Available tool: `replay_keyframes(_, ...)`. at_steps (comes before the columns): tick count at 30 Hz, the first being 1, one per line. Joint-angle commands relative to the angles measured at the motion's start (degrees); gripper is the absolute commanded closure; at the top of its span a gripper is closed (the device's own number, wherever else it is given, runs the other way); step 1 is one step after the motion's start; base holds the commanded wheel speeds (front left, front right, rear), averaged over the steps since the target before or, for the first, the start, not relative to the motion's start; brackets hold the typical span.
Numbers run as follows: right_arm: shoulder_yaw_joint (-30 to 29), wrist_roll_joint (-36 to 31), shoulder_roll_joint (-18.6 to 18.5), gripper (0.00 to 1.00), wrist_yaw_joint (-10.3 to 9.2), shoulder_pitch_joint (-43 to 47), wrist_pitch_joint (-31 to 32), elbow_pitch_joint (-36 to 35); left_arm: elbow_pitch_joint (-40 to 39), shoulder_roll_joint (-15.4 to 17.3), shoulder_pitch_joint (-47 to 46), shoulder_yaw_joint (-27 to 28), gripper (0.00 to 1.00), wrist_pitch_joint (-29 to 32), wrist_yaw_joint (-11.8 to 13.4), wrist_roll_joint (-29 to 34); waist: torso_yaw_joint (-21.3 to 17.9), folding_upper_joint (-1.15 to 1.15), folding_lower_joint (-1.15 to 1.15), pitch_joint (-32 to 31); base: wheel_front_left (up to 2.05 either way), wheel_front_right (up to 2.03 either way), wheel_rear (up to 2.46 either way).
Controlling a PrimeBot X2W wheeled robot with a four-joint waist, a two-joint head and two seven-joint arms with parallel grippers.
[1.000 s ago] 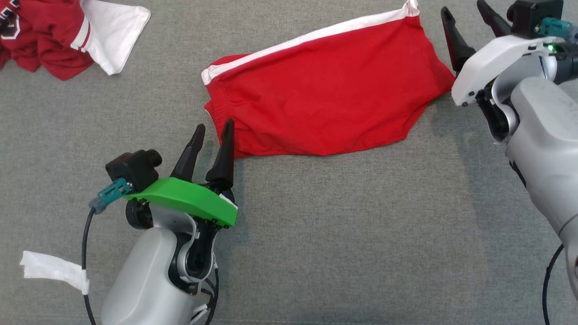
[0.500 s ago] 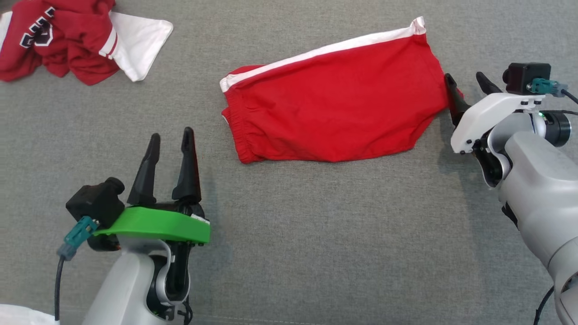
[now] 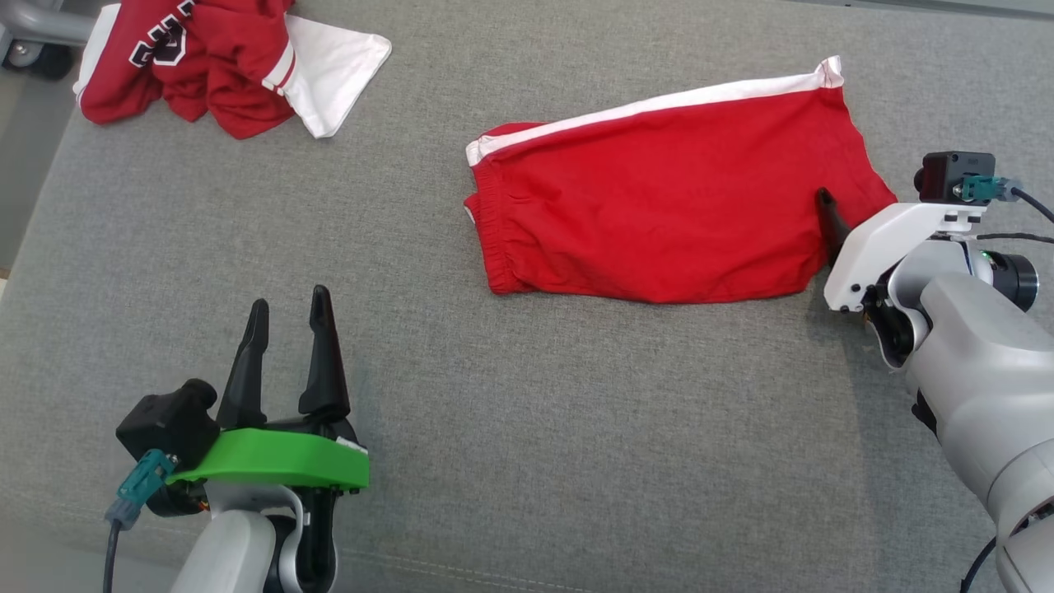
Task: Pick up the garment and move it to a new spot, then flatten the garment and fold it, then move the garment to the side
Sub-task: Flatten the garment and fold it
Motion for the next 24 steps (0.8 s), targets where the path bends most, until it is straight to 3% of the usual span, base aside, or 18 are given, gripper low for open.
replay_keyframes(1, -0.4, 0.4, 0.0, 0.15, -0.1, 1.2, 0.7, 0.5, 0.1, -0.1, 1.0, 0.3, 0.0, -0.2, -0.2, 0.1, 0.3, 0.08, 0.0, -0.5, 0.0, 0.0, 0.0)
replay_keyframes(2, -1.3, 0.7, 0.3, 0.6, -0.1, 1.9, 1.5, 0.6, 0.1, -0.3, 1.4, 0.4, 0.0, -0.3, -0.2, 0.3, 0.3, 0.08, 0.0, -0.9, 0.0, 0.0, 0.0)
replay_keyframes(4, -2.3, 1.2, 0.5, 0.77, -0.1, 2.8, 2.3, 0.7, 0.3, -0.4, 1.9, 0.7, 0.0, -0.3, -0.2, 0.3, 0.1, 0.08, 0.0, -1.4, 0.0, 0.0, 0.0)
replay_keyframes(6, -3.5, 1.7, 0.7, 1.0, -0.1, 3.7, 3.1, 0.7, 0.3, -0.4, 2.2, 0.8, 0.0, -0.4, -0.2, 0.4, -0.2, 0.08, 0.0, -1.7, 0.0, 0.0, 0.0)
replay_keyframes(15, -6.4, 4.3, 3.6, 1.0, -0.1, 5.1, 0.6, 0.0, 0.2, -0.1, 3.0, 1.3, 0.0, -0.5, -0.2, 1.0, -2.2, 0.08, 0.0, -2.7, 0.0, 0.0, 0.0)
replay_keyframes(24, -7.1, 7.8, 2.4, 1.0, -0.1, 10.3, -3.3, -7.5, -0.1, 0.4, 4.1, 1.3, 0.0, -0.5, 0.0, 1.7, -6.8, 0.08, 0.0, -4.8, 0.0, 0.0, 0.0)
